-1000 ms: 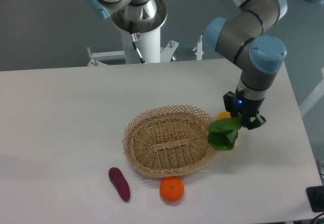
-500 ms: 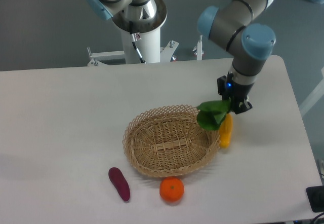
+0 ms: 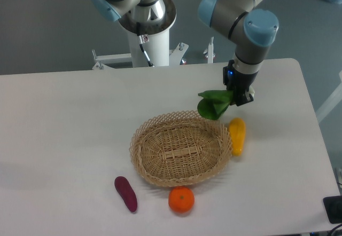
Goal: Place the green vegetable on the table
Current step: 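Carry the bok choy up and past the yellow pepper, away from the basket, then lower the bok choy onto the table and open the gripper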
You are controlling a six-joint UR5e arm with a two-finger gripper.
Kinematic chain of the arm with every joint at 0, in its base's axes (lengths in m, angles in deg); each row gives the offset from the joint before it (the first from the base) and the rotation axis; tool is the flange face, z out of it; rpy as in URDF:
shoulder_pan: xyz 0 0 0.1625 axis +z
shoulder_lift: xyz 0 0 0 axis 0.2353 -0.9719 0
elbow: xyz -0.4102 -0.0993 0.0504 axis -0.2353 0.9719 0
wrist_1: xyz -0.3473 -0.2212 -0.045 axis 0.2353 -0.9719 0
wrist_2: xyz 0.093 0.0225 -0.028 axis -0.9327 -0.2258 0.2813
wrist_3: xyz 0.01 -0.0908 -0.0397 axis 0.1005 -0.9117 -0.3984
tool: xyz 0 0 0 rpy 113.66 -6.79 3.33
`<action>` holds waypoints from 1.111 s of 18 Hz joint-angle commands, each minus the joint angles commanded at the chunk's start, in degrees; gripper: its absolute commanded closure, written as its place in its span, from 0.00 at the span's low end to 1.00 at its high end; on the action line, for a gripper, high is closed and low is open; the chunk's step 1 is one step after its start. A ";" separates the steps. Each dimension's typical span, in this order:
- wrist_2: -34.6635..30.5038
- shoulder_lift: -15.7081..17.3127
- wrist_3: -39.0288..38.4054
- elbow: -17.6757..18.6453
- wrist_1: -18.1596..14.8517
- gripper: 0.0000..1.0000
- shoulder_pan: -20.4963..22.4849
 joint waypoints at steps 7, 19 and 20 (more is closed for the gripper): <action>-3.70 0.00 1.85 2.46 0.26 0.71 -0.97; -4.23 -1.49 0.80 3.61 0.44 0.31 -1.49; -4.05 -1.58 0.71 3.52 0.44 0.22 -1.49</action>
